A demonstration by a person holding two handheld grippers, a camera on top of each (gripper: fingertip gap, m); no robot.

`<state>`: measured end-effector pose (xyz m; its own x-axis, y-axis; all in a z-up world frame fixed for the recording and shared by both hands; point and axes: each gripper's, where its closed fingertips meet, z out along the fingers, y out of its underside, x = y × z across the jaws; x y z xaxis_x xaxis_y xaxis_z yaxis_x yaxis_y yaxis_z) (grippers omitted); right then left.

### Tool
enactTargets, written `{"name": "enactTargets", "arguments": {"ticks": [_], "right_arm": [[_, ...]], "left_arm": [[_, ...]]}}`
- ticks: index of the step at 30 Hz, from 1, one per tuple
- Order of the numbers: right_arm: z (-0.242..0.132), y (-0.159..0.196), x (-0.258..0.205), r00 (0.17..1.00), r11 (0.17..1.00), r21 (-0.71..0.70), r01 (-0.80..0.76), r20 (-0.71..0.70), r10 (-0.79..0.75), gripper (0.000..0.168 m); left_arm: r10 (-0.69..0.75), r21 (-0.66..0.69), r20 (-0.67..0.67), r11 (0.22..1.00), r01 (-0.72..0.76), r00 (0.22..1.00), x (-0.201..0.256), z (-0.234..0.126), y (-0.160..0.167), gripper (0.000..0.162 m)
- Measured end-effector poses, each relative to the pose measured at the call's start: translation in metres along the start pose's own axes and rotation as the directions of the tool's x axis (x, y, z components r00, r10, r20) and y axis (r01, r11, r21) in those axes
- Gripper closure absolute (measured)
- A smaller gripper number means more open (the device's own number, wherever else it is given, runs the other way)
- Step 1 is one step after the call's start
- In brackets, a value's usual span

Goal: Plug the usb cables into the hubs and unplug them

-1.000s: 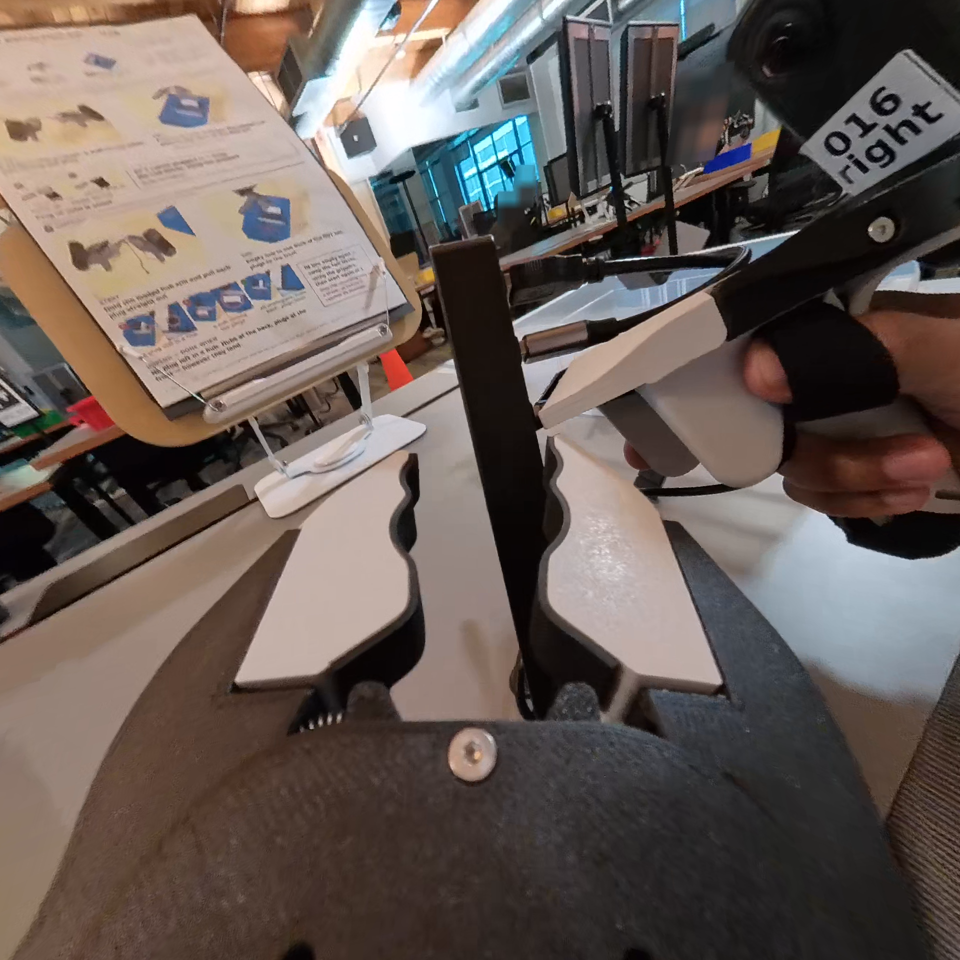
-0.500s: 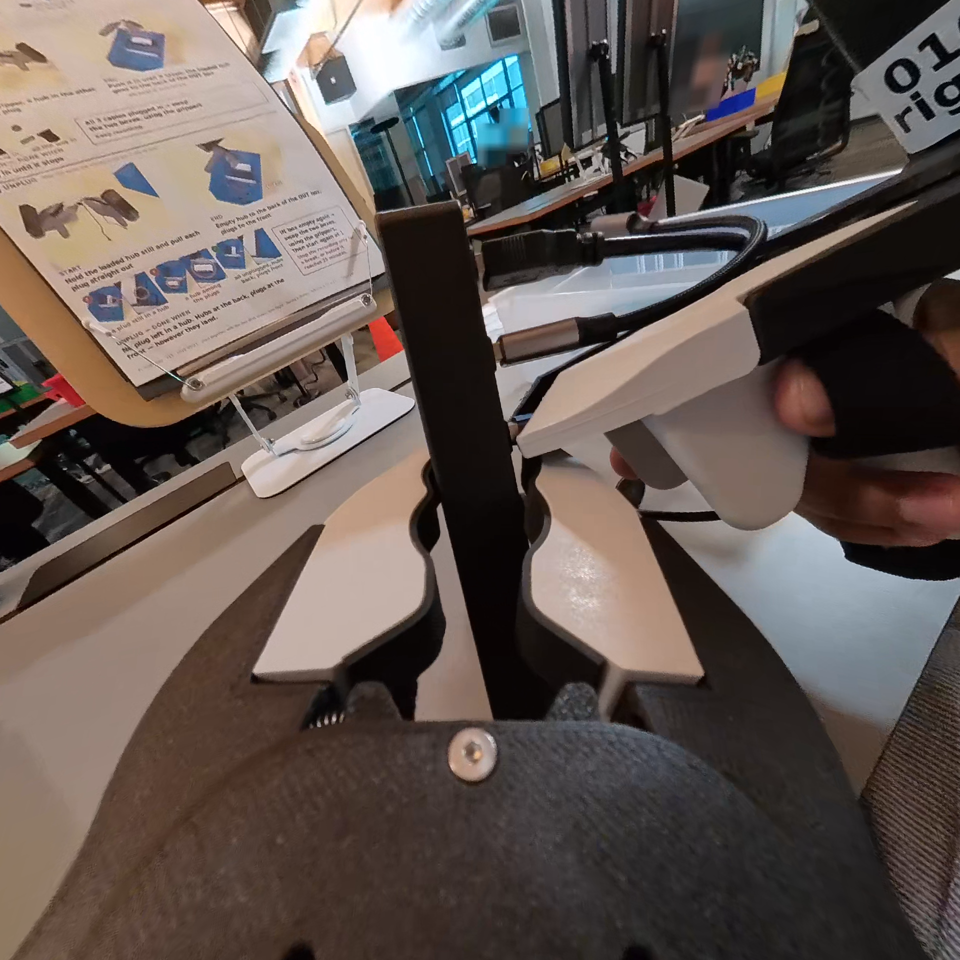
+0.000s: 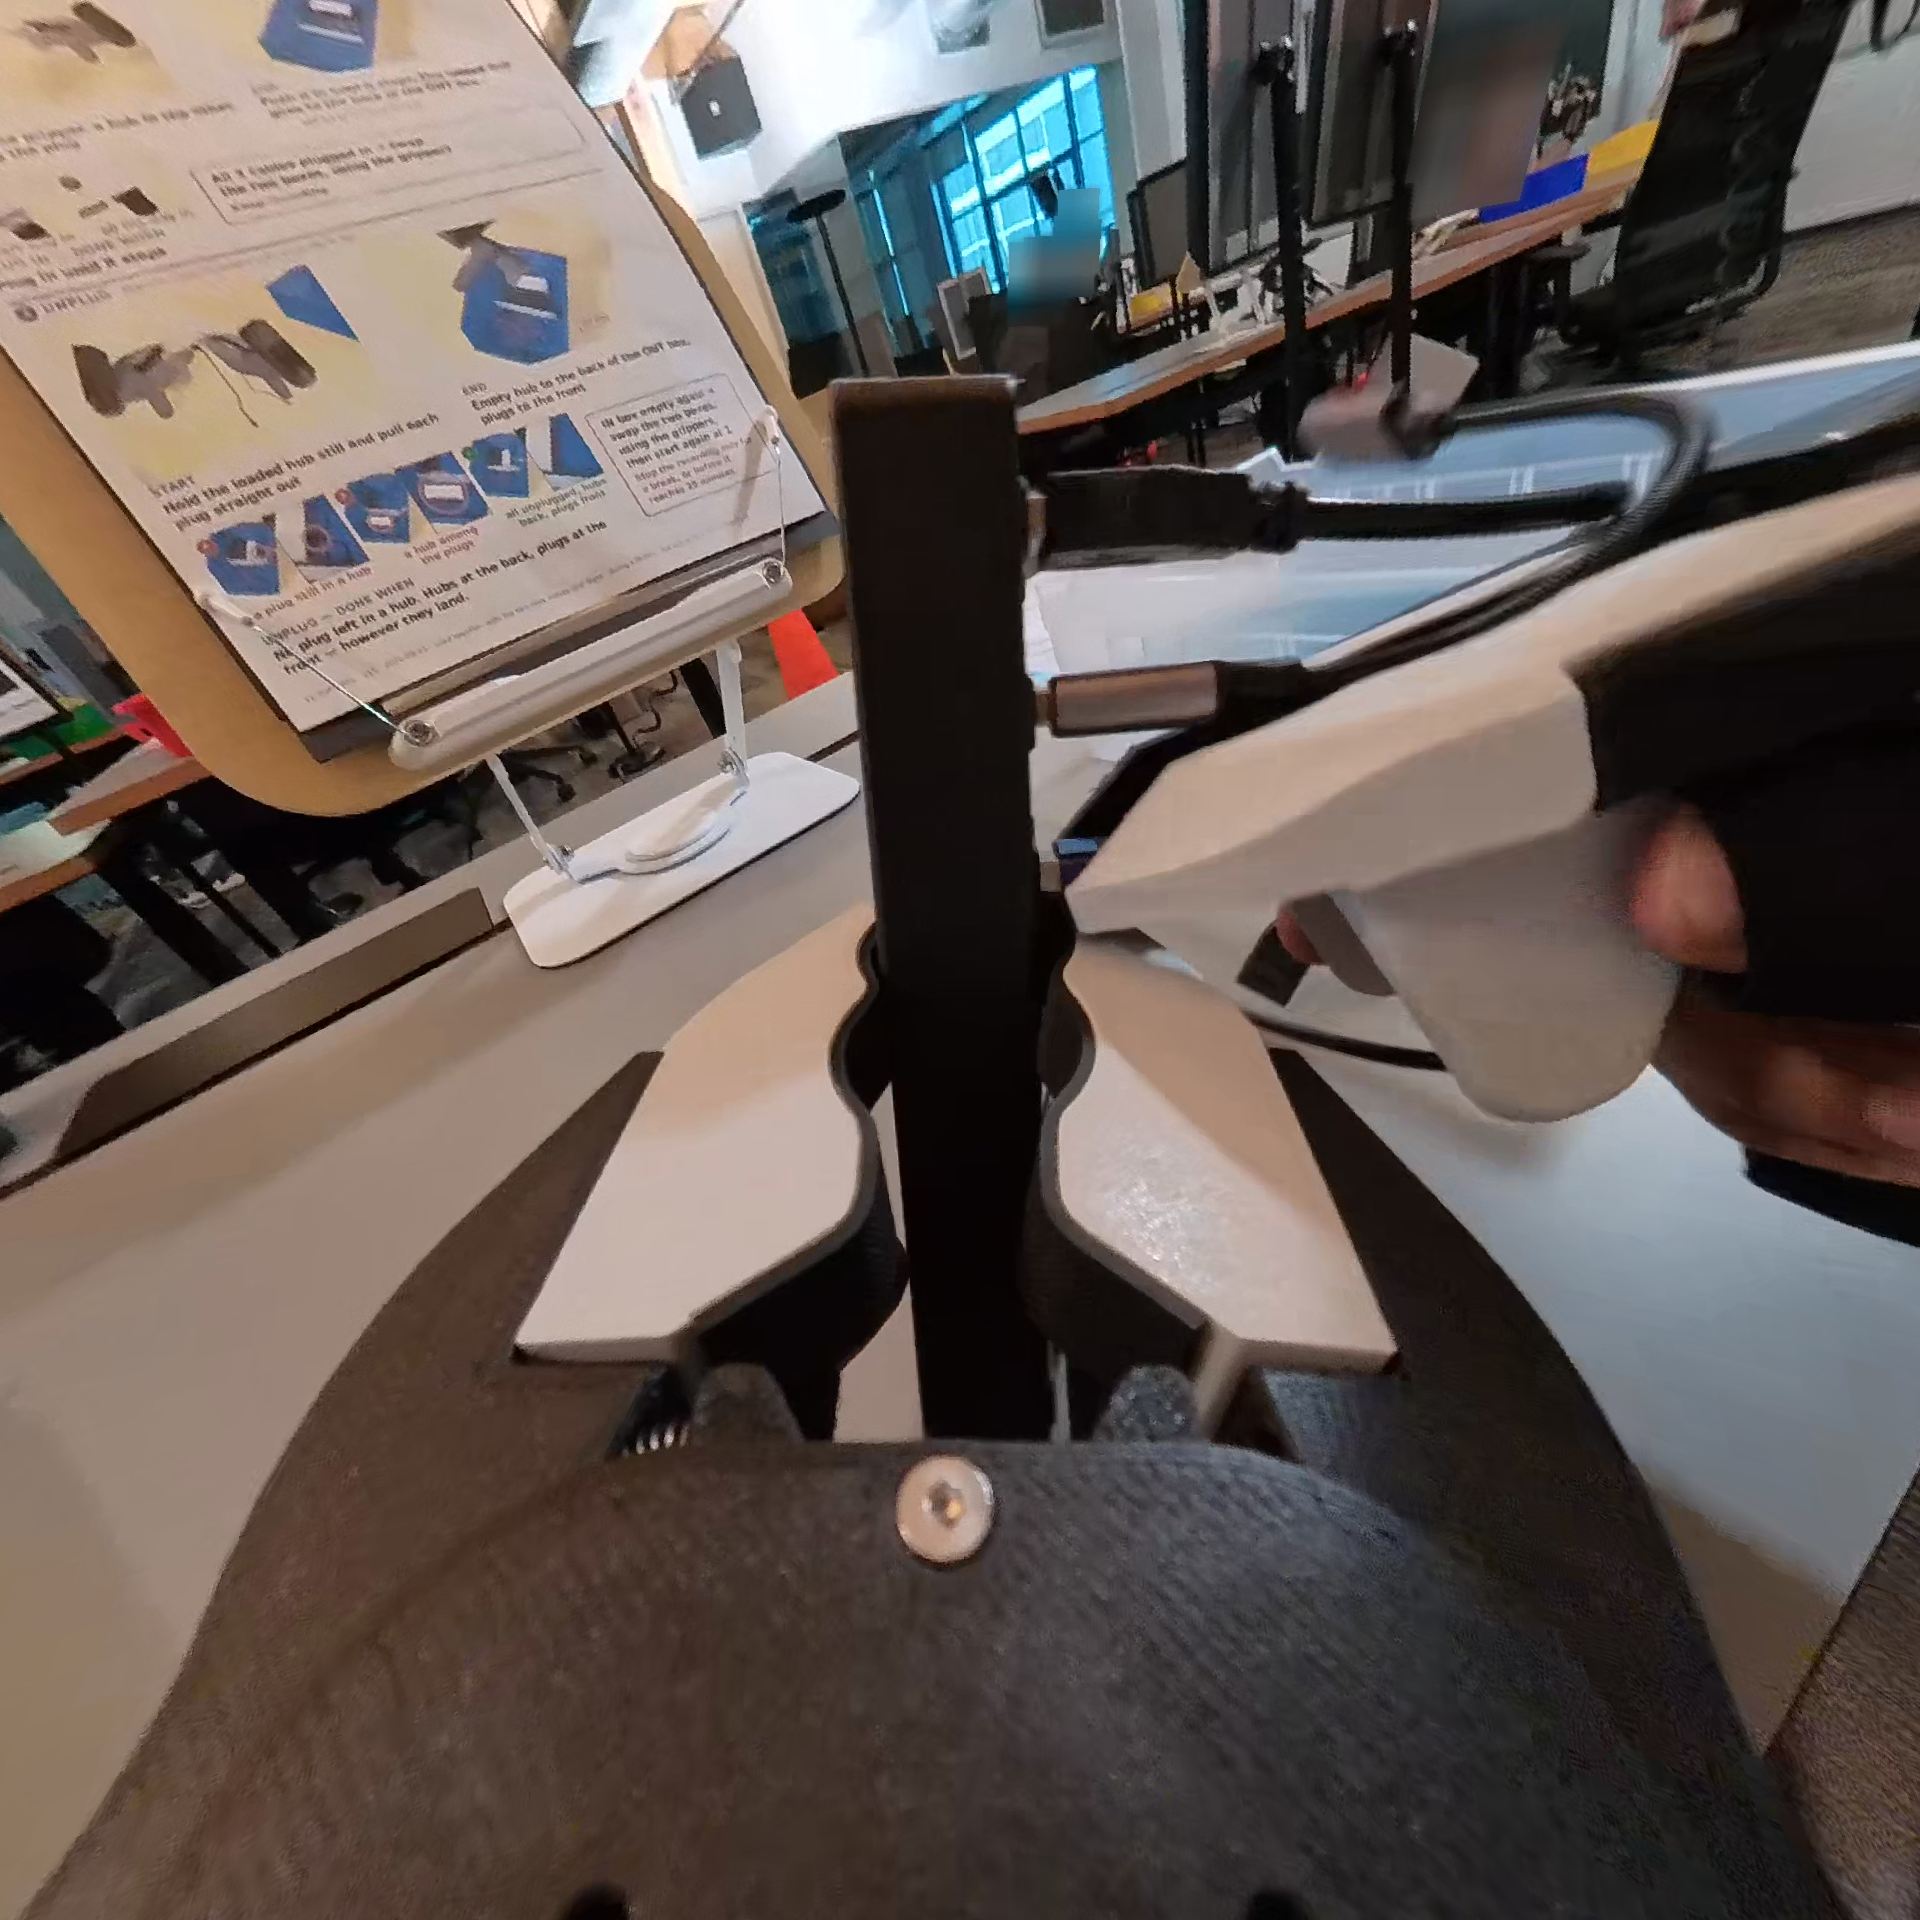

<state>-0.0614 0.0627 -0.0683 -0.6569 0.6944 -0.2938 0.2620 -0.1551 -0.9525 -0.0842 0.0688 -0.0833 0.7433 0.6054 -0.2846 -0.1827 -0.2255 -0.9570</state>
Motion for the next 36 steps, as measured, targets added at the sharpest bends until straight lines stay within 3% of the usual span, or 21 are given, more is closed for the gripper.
{"name": "enactTargets", "arguments": {"ticks": [1, 3, 6, 8, 9, 10, 13, 18, 22, 25, 30, 33, 36], "right_arm": [[0.0, -0.002, -0.001, 0.995, 0.995, -0.008, 0.096, -0.027, -0.096, 0.152], [0.002, -0.002, -0.001, 0.989, 0.99, -0.008, 0.142, -0.04, -0.142, 0.152], [0.003, 0.001, -0.001, 0.998, 0.998, -0.005, -0.059, 0.029, 0.059, 0.152], [-0.009, -0.004, -0.004, 0.985, 0.989, 0.026, -0.148, 0.09, 0.145, 0.153], [-0.017, -0.008, 0.001, 0.992, 0.992, 0.042, -0.119, 0.055, 0.117, 0.153], [-0.021, -0.013, 0.005, 0.999, 0.997, 0.058, -0.051, 0.015, 0.05, 0.153], [-0.016, -0.023, 0.005, 0.996, 0.993, 0.078, 0.091, 0.007, -0.092, 0.153], [-0.013, -0.013, -0.001, 0.993, 0.995, 0.061, 0.078, 0.088, -0.083, 0.153], [-0.025, -0.033, 0.011, 0.992, 0.988, 0.149, 0.049, 0.108, -0.065, 0.153], [-0.049, -0.069, 0.027, 0.989, 0.963, 0.235, 0.133, 0.025, -0.143, 0.153], [-0.131, -0.142, 0.093, 0.924, 0.881, 0.332, 0.336, -0.296, -0.241, 0.153], [-0.17, -0.146, 0.148, 0.906, 0.908, 0.314, 0.277, -0.401, -0.138, 0.153], [-0.181, -0.12, 0.192, 0.912, 0.956, 0.26, 0.134, -0.409, -0.016, 0.153]], "left_arm": [[-0.031, 0.003, -0.002, 1.0, 0.031, 1.0, -0.002, 0.0, -0.002, 0.136], [-0.031, 0.006, 0.011, 1.0, 0.03, 0.999, -0.005, 0.0, -0.003, 0.136], [-0.024, -0.005, 0.035, 1.0, 0.024, 0.999, -0.01, 0.0, 0.001, 0.137], [-0.197, -0.038, 0.222, 0.977, 0.21, 0.955, -0.078, -0.007, 0.023, 0.136], [-0.285, -0.031, 0.258, 0.952, 0.303, 0.923, -0.11, -0.018, 0.031, 0.137], [-0.278, 0.009, 0.282, 0.958, 0.287, 0.918, -0.127, -0.03, 0.024, 0.137], [-0.186, 0.041, 0.271, 0.982, 0.182, 0.944, -0.12, -0.035, 0.006, 0.137], [-0.202, 0.055, 0.261, 0.979, 0.194, 0.944, -0.123, -0.032, 0.016, 0.137], [-0.239, 0.076, 0.242, 0.971, 0.227, 0.94, -0.124, -0.033, 0.018, 0.136], [-0.262, 0.089, 0.243, 0.965, 0.248, 0.934, -0.126, -0.033, 0.02, 0.136], [-0.289, 0.091, 0.235, 0.957, 0.275, 0.928, -0.125, -0.03, 0.024, 0.136], [-0.297, 0.089, 0.221, 0.955, 0.284, 0.929, -0.121, -0.027, 0.024, 0.136], [-0.316, 0.091, 0.211, 0.948, 0.303, 0.925, -0.117, -0.024, 0.024, 0.136]]}}
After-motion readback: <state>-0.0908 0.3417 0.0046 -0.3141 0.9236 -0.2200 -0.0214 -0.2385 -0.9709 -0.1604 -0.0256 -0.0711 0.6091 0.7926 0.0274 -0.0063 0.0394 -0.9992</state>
